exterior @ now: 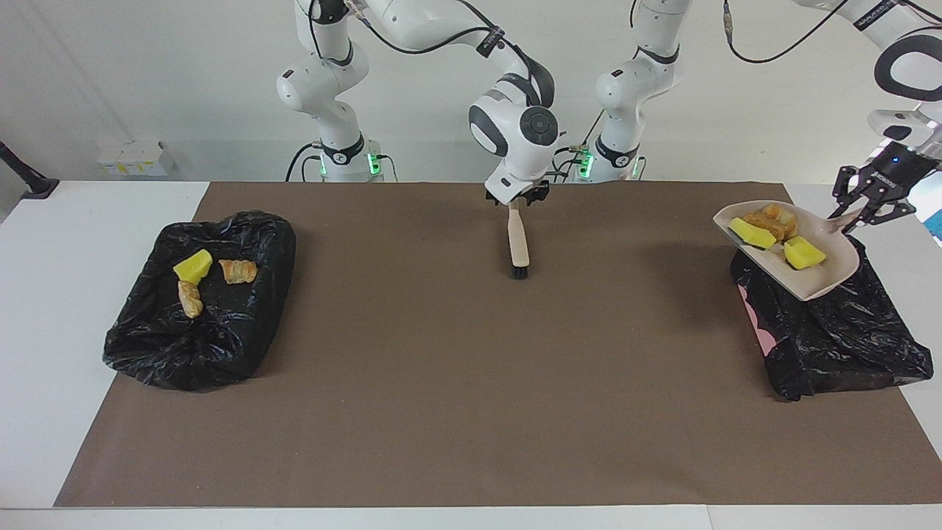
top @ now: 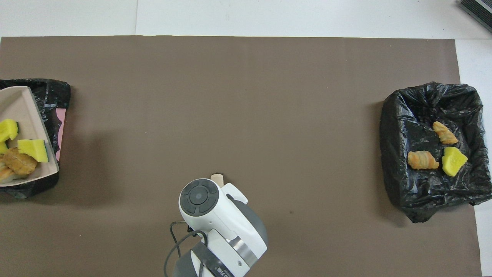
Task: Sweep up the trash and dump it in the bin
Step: 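Lay the brush on the table center with the right gripper and withdraw, then bring the dustpan back to the table center with the left gripper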
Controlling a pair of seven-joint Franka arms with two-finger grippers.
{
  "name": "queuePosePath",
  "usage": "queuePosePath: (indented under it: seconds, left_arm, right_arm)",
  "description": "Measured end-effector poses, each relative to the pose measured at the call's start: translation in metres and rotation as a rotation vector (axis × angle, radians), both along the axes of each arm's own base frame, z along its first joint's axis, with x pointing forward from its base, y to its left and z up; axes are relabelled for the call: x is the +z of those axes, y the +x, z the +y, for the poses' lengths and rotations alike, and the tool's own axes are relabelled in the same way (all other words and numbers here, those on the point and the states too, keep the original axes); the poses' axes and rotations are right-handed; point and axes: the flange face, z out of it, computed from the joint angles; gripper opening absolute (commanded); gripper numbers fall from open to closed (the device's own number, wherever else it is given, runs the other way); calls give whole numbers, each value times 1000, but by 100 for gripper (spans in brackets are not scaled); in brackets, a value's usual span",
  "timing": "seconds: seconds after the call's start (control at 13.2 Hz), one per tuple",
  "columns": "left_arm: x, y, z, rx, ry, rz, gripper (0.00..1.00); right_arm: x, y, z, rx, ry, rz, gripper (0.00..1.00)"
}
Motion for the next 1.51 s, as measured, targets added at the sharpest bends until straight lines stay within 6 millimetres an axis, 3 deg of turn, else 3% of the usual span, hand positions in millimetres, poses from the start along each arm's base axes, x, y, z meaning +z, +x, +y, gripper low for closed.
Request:
queuePosePath:
  seconds: [0.23,0.53,0.68,0.83,1.13,1.28,1.51]
  left_arm:
    - [25,14,40,-34,153,5,0]
    - [37,47,69,-102,436,-4,0]
    - [37,61,65,-164,566,4,0]
    - [35,74,55,-208,646,15,0]
    - [32,101,12,-196,816,69,0]
    - [33,105,5,-217,890,95,0]
    - [35,106,-2,-174,976,142,0]
  right_arm:
    - [27,41,-28,-63,30,-44,100]
    - [82,111,-126,-160,89,-97,100]
    - [98,129,-161,-136,96,-146,100]
    - [103,148,-195,-25,52,-210,100]
    - [115,191,-290,126,-3,-275,100]
    - [128,203,-327,158,-64,-295,100]
    - [163,215,-386,218,-76,-306,100]
